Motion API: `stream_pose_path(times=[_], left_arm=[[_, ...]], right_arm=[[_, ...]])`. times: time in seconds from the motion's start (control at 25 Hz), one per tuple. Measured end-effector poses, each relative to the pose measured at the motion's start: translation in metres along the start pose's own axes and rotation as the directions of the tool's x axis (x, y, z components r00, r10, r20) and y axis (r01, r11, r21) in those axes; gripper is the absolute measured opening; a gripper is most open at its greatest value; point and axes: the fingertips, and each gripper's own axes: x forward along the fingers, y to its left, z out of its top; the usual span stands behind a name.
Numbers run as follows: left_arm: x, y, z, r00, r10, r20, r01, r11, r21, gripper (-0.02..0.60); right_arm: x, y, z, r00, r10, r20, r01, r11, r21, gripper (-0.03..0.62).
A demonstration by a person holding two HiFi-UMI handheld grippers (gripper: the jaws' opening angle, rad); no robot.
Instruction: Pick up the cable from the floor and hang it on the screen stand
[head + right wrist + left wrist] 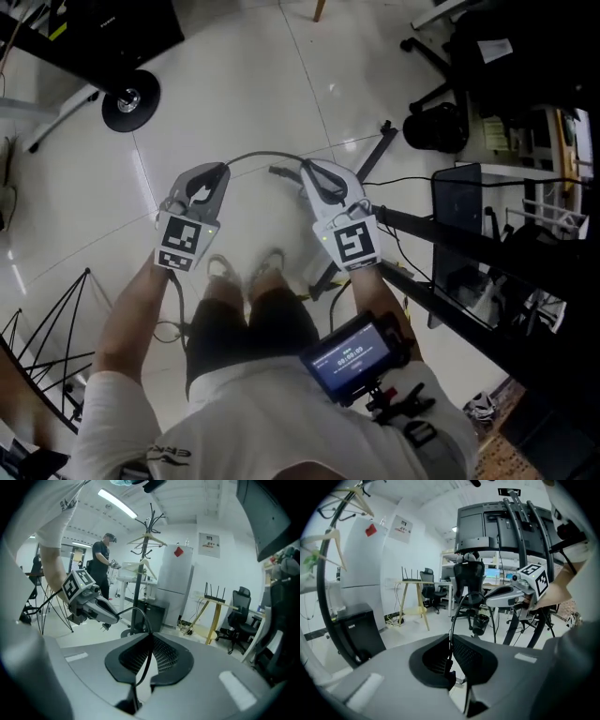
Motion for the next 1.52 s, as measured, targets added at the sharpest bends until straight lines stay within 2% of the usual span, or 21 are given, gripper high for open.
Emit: stream_pose_path(times=[0.16,0.36,0.52,0.64,0.8,0.96,1.08,1.28,1.4,1.52], left_arm=[[-0.040,-0.008,0.105,0.999,-0.002,0.047,0.001,1.000,0.023,0.023],[-0.102,-0.032,0.227,0.994,-0.007,0.113,0.005,1.000,0.016,0.023],[-0.126,-0.049,0.326,0.978,-0.026,0.205,0.016,0.999,0.052,0.023],[-0.140,-0.068,0.382,0.966,-0.051,0.253,0.032,0.996,0.078,0.023],[-0.156,-0.095,0.438,0.946,-0.101,0.307,0.065,0.990,0.125,0.023],[-0.157,-0.123,0.482,0.922,-0.146,0.358,0.095,0.983,0.157,0.023],[-0.153,-0.145,0.508,0.905,-0.179,0.386,0.111,0.975,0.191,0.023],[-0.152,-0.178,0.536,0.883,-0.230,0.409,0.144,0.962,0.231,0.023],[-0.149,-0.197,0.554,0.861,-0.294,0.415,0.189,0.942,0.276,0.023],[-0.145,-0.221,0.573,0.829,-0.380,0.411,0.248,0.907,0.340,0.023]], right_arm=[[-0.051,-0.027,0.099,0.996,-0.060,0.061,0.060,0.998,-0.007,0.035],[-0.130,-0.047,0.215,0.983,-0.132,0.127,0.135,0.991,-0.008,0.034],[-0.189,-0.079,0.294,0.950,-0.234,0.206,0.243,0.970,-0.018,0.034],[-0.233,-0.093,0.335,0.924,-0.298,0.240,0.312,0.950,-0.020,0.034],[-0.284,-0.104,0.371,0.886,-0.380,0.267,0.398,0.917,-0.017,0.034],[-0.329,-0.118,0.388,0.844,-0.446,0.298,0.469,0.883,-0.005,0.033],[-0.359,-0.129,0.394,0.812,-0.486,0.323,0.511,0.860,0.012,0.032],[-0.399,-0.136,0.401,0.775,-0.523,0.354,0.555,0.832,0.015,0.032],[-0.423,-0.141,0.405,0.746,-0.563,0.356,0.595,0.803,0.024,0.032],[-0.449,-0.147,0.404,0.704,-0.623,0.341,0.654,0.756,0.031,0.032]])
